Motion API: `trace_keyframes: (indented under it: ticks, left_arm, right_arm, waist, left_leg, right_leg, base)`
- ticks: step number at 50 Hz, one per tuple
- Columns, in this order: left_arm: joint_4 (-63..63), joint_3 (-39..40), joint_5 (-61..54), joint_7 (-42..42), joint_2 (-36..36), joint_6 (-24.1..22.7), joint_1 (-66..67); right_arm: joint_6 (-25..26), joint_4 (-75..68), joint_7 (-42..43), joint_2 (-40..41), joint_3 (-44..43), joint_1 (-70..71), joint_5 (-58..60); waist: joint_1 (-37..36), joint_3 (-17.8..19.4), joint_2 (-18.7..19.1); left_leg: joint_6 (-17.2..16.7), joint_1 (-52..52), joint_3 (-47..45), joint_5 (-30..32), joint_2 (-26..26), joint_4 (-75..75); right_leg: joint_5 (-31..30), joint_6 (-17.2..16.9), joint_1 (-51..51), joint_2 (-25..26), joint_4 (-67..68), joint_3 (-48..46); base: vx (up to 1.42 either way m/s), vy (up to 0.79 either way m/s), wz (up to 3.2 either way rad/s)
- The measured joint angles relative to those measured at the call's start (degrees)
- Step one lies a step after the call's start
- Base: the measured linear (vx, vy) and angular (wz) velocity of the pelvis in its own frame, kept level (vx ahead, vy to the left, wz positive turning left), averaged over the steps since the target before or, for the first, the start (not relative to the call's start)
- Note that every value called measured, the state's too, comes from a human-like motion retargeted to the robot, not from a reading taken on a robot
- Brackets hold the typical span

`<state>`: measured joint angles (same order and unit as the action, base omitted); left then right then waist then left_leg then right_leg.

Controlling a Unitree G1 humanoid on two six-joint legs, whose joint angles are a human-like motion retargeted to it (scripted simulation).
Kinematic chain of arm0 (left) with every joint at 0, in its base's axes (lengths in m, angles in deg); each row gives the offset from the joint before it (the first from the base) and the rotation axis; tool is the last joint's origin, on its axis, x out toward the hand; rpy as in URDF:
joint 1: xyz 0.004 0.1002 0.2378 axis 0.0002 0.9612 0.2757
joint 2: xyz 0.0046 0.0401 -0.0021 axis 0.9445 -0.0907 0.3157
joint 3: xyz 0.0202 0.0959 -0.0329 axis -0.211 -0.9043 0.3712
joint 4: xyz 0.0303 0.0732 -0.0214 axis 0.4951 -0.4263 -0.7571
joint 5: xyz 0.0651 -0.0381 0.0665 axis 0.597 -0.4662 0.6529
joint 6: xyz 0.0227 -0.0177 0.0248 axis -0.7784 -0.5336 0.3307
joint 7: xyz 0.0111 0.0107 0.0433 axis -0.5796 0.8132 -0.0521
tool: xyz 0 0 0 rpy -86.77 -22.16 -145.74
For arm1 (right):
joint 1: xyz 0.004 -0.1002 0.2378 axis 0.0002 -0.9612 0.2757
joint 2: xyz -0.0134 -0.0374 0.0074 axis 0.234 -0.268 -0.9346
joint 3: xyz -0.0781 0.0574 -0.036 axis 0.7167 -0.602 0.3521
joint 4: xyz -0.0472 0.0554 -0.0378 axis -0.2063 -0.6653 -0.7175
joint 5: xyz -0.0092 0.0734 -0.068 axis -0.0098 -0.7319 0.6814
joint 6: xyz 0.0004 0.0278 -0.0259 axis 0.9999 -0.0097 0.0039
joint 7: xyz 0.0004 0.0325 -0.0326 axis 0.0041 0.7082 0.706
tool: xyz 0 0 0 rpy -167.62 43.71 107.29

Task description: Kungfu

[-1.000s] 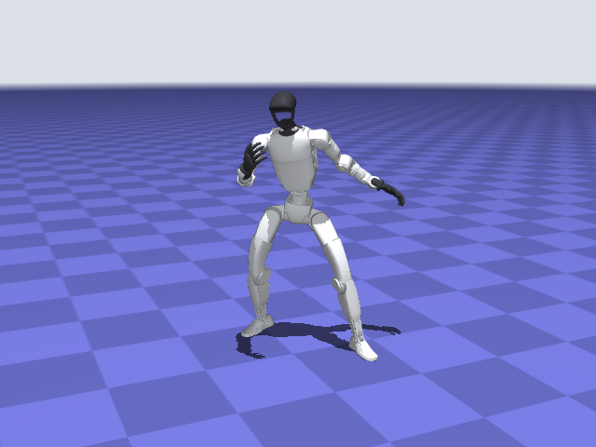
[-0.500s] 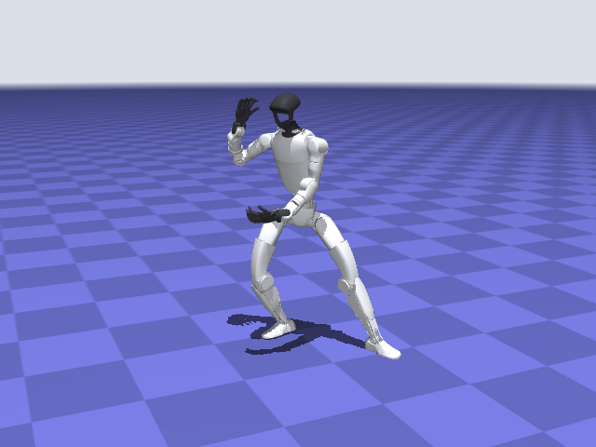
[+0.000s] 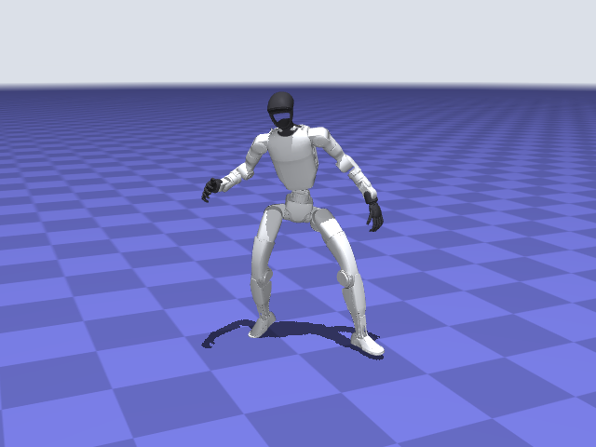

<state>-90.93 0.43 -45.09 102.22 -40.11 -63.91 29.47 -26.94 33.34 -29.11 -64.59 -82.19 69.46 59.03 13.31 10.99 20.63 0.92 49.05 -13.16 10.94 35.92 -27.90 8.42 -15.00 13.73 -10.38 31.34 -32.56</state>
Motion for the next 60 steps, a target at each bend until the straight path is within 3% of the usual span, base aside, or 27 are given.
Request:
trace_keyframes:
  ticks: [2,5,10,13,16,19,23,27,30,32,34,36,40,42,45,47,50,53,60]
  left_arm:
    - [-2.97,-0.65,8.73,-2.42,-3.04,3.21,-0.27]
    - [-8.71,-2.06,20.19,-2.44,-8.73,7.30,-1.38]
    - [-24.57,-2.92,35.47,-0.46,-10.87,15.39,0.81]
    - [-36.64,-1.71,40.99,4.48,-10.99,26.41,1.86]
    - [-39.02,-0.79,43.47,12.98,-13.42,31.88,8.98]
    - [-39.02,-0.13,45.78,17.51,-17.23,30.45,17.71]
    - [-39.02,3.10,45.22,13.12,-24.41,26.50,21.00]
    - [-39.02,1.66,43.58,16.88,-27.09,23.44,17.13]
    - [-39.02,-0.35,46.03,21.18,-25.82,19.56,11.51]
    - [-37.81,-1.70,46.24,18.94,-23.94,18.68,8.72]
    - [-36.35,-2.85,44.12,15.39,-21.49,18.46,6.64]
    - [-34.43,-4.06,41.04,13.94,-18.70,17.34,4.66]
    - [-29.77,-4.64,41.64,14.28,-12.79,16.43,1.85]
    - [-27.97,-3.95,43.88,14.27,-10.59,16.02,1.48]
    - [-26.22,-3.44,45.47,14.64,-7.87,16.57,1.35]
    - [-25.49,-3.50,45.42,14.59,-6.89,16.85,1.31]
    - [-24.89,-4.36,45.59,14.31,-5.83,16.58,0.80]
    - [-23.95,-4.85,47.24,13.64,-5.93,16.40,0.59]
    - [-23.30,-5.95,48.74,12.19,-6.37,16.65,-0.26]
  right_arm:
    - [2.31,-7.86,-3.12,7.58,7.03,0.14,-1.46]
    - [4.75,-18.32,-3.20,19.96,16.81,1.96,-8.46]
    - [9.88,-21.39,-5.34,30.69,30.40,20.40,-24.22]
    - [18.62,-13.70,-13.13,28.89,26.41,41.29,-33.17]
    - [20.65,-6.64,-15.32,27.93,26.43,55.73,-43.45]
    - [19.46,-0.84,-16.91,26.45,26.61,66.06,-51.64]
    - [17.74,3.91,-18.07,25.61,24.70,73.57,-49.77]
    - [8.54,5.65,-7.96,22.34,23.66,75.05,-44.22]
    - [-0.46,7.39,0.83,22.63,23.60,74.44,-43.27]
    - [-1.35,7.95,2.11,24.47,24.75,73.61,-43.98]
    - [-0.27,8.60,0.50,26.53,26.24,72.56,-45.30]
    - [1.31,8.68,-1.84,27.74,27.45,71.71,-47.35]
    - [2.55,8.93,-3.47,28.00,27.90,69.12,-49.46]
    - [2.35,9.54,-2.70,28.04,27.68,66.56,-48.99]
    - [1.77,10.50,-1.34,28.21,28.66,62.73,-48.46]
    - [2.09,10.97,-1.28,27.64,29.57,60.38,-48.53]
    - [2.75,11.41,-1.72,26.15,30.40,57.40,-48.08]
    - [3.01,11.93,-1.22,24.91,30.52,55.16,-46.98]
    - [2.86,13.68,-0.58,23.90,30.06,53.53,-46.60]
  waist:
    - [-2.22,-0.48,1.69]
    - [-7.34,-3.96,1.38]
    - [-23.37,-14.14,-7.16]
    - [-30.96,-12.59,-12.19]
    - [-31.63,-12.94,-14.97]
    - [-31.38,-16.05,-18.04]
    - [-30.07,-17.65,-20.16]
    - [-31.20,-17.65,-23.06]
    - [-31.82,-17.57,-24.36]
    - [-30.96,-18.36,-24.28]
    - [-27.50,-18.11,-23.89]
    - [-22.28,-16.36,-22.99]
    - [-14.72,-14.73,-16.99]
    - [-14.07,-14.38,-14.68]
    - [-11.28,-13.92,-13.05]
    - [-8.06,-13.00,-12.58]
    - [-3.59,-11.74,-12.06]
    - [0.67,-10.49,-12.21]
    - [5.37,-9.28,-12.13]
  left_leg:
    - [0.27,3.44,3.59,0.47,-1.38,-1.31]
    - [3.97,6.31,1.82,-3.36,-5.11,-4.20]
    - [8.84,10.70,-7.49,-12.73,-6.66,-10.31]
    - [6.22,10.65,-8.39,-11.81,-7.75,-12.01]
    - [3.49,11.25,-6.68,-10.70,-10.34,-13.16]
    - [1.82,12.70,-5.75,-10.42,-12.60,-14.51]
    - [-1.30,15.69,-3.26,-11.13,-13.82,-15.70]
    - [-6.55,16.57,-0.85,-13.11,-14.70,-15.82]
    - [-10.97,16.37,0.53,-17.38,-12.50,-15.18]
    - [-12.13,15.46,0.98,-19.93,-11.29,-14.45]
    - [-11.78,12.96,1.01,-23.36,-12.79,-14.30]
    - [-9.53,11.01,3.12,-26.66,-15.20,-14.90]
    - [-6.11,7.78,10.88,-28.88,-16.36,-11.07]
    - [-6.45,4.46,12.81,-29.07,-16.10,-8.43]
    - [-5.65,-2.47,11.78,-30.31,-18.79,-4.31]
    - [-5.55,-7.46,11.34,-30.30,-21.27,-1.33]
    - [-6.63,-14.96,10.84,-29.04,-24.46,4.09]
    - [-8.45,-23.80,10.41,-27.63,-28.62,10.69]
    - [-11.98,-34.58,10.39,-27.14,-30.79,17.13]
  right_leg:
    - [-2.75,0.00,-4.73,4.64,-3.53,1.05]
    - [-7.35,0.00,-12.84,9.13,-8.38,3.40]
    - [-11.25,0.00,-20.13,14.84,-15.10,4.29]
    - [-11.40,0.00,-23.56,14.61,-17.42,1.43]
    - [-11.26,0.00,-25.13,13.41,-18.33,0.58]
    - [-12.01,0.00,-25.50,11.84,-19.40,-0.69]
    - [-14.98,0.00,-23.90,11.50,-20.35,-0.85]
    - [-19.58,0.00,-22.50,10.80,-21.66,-0.56]
    - [-26.56,0.00,-21.09,11.41,-22.41,-0.49]
    - [-33.50,0.00,-19.97,10.90,-21.62,0.92]
    - [-38.29,0.00,-18.22,8.36,-15.12,3.62]
    - [-38.42,0.00,-15.17,6.97,-2.30,4.65]
    - [-38.42,0.00,-8.76,20.03,5.27,9.75]
    - [-33.08,0.00,-5.91,21.42,9.17,9.72]
    - [-19.93,0.00,-1.82,19.90,14.87,11.49]
    - [-12.43,0.00,1.11,22.26,15.86,14.33]
    - [-4.67,0.00,3.85,22.50,14.62,14.71]
    - [0.61,0.12,4.68,19.66,12.53,16.11]
    - [4.85,8.74,7.12,19.94,5.83,20.32]
  base:
    - [0.21,0.38,2.49]
    - [0.20,0.12,3.55]
    - [0.17,-0.31,2.81]
    - [0.08,-0.19,0.88]
    - [0.49,0.13,0.43]
    - [0.65,0.13,0.37]
    - [0.34,0.01,-0.07]
    - [0.39,-0.09,-0.41]
    - [0.29,-0.18,-0.90]
    - [0.50,0.05,-0.65]
    - [0.63,0.19,0.56]
    - [0.44,-0.16,1.52]
    - [0.45,-0.21,1.30]
    - [0.51,0.24,0.53]
    - [0.52,0.42,0.98]
    - [0.45,0.18,1.52]
    - [0.43,0.08,1.55]
    - [0.42,0.12,1.48]
    - [0.30,-0.13,0.86]
